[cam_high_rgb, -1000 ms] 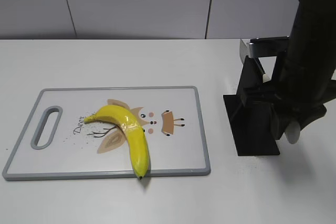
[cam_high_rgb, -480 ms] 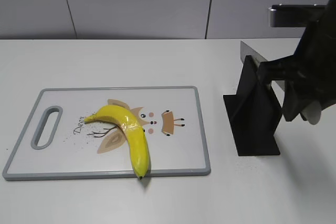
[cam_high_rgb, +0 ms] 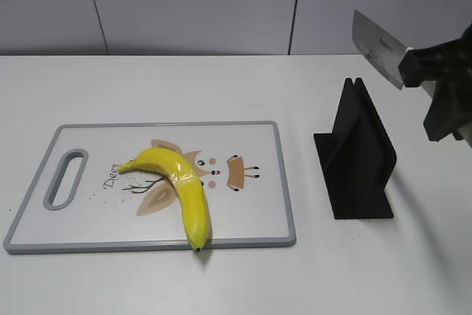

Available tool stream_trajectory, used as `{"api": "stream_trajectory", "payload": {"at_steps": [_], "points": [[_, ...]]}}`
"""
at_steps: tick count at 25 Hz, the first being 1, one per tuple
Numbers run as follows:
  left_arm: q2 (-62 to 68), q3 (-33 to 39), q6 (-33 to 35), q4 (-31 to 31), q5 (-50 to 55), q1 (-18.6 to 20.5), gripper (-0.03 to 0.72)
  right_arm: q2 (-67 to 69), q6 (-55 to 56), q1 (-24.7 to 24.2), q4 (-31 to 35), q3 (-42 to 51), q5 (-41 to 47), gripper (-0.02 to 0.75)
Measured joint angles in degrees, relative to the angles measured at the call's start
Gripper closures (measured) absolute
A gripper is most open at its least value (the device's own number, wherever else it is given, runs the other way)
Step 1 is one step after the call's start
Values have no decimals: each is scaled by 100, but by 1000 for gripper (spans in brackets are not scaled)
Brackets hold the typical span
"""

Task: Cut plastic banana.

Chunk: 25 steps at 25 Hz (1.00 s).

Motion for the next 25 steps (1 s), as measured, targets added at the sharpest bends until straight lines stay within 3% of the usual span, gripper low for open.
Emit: {"api": "stream_trajectory", "payload": {"at_steps": [11, 16, 21, 25], "points": [[331, -181, 95, 0, -387, 0, 155, -251, -2295, 0, 244, 0, -555, 549], [1268, -447, 888, -267, -1144, -58, 155, -70, -3793, 4, 643, -58, -1056, 549], [2230, -650, 2163, -1212, -1784, -261, 155, 357, -5072, 4, 817, -367, -986, 549], [3058, -986, 3129, -1451, -1836, -638, 155, 762, -6025, 4, 909, -739, -720, 549]]}}
